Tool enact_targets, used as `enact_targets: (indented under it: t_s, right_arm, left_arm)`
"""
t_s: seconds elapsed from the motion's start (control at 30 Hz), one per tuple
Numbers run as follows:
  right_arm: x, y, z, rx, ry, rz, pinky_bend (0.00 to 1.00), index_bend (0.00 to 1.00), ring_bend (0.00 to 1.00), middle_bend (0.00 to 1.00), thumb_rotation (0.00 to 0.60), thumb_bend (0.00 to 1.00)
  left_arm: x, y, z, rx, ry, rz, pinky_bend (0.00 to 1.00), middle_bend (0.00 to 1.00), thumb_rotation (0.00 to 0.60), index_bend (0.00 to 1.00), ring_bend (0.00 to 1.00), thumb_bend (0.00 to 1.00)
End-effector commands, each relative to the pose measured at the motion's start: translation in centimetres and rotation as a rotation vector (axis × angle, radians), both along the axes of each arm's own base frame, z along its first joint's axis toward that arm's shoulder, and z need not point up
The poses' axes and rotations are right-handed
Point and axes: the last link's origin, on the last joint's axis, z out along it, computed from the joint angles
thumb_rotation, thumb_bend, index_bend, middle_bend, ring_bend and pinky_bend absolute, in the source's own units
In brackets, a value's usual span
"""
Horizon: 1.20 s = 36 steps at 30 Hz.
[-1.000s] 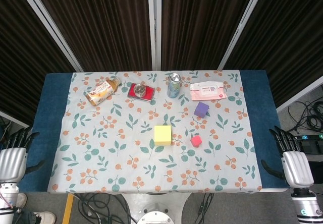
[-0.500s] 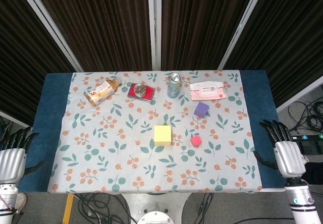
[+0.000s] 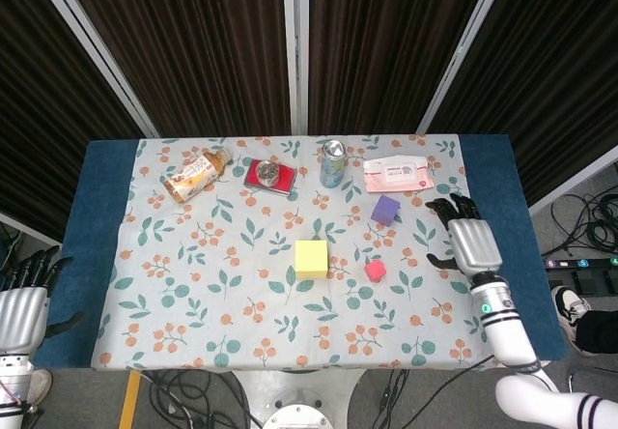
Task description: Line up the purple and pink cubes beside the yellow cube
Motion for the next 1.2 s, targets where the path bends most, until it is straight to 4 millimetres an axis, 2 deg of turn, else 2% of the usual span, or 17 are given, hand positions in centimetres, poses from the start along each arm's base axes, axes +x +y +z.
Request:
enact_targets:
  t_s: [0.03, 0.3, 0.5, 0.97, 1.2]
  right_arm:
    - [1.8, -3.2, -3.3, 0.036, 0.020, -0.030, 0.00, 0.21, 0.00, 0.14, 0.600, 0.06]
    - [3.4, -7.2, -7.3, 0.061, 0.072, -0.122, 0.00, 0.22, 0.00, 0.14, 0.600, 0.07]
    - [4.2, -8.9, -9.1, 0.067, 0.117, -0.164, 0.00, 0.22, 0.00, 0.14, 0.600, 0.12]
    - [3.3, -10.8, -10.8, 0.083, 0.176, -0.248, 0.00, 0.24, 0.00, 0.14, 0.600, 0.14]
    - [3.6, -11.4, -11.6, 0.091, 0.182, -0.257, 0.00, 0.31, 0.00, 0.15, 0.600, 0.18]
  left_arm:
    - [0.0, 0.0, -0.1, -0.002, -0.004, 0.002, 0.13, 0.18, 0.600, 0.25, 0.09, 0.03]
    - [-0.3, -0.3, -0.2, -0.008, -0.008, 0.013, 0.13, 0.18, 0.600, 0.25, 0.09, 0.03]
    - [-0.6, -0.4, -0.3, -0.011, -0.010, 0.027, 0.13, 0.18, 0.600, 0.25, 0.09, 0.03]
    - [-1.0, -0.5, -0.6, -0.035, -0.010, 0.039, 0.13, 0.18, 0.600, 0.25, 0.09, 0.03]
    - [-1.2, -0.5, -0.5, -0.038, -0.007, 0.047, 0.13, 0.18, 0.600, 0.25, 0.09, 0.03]
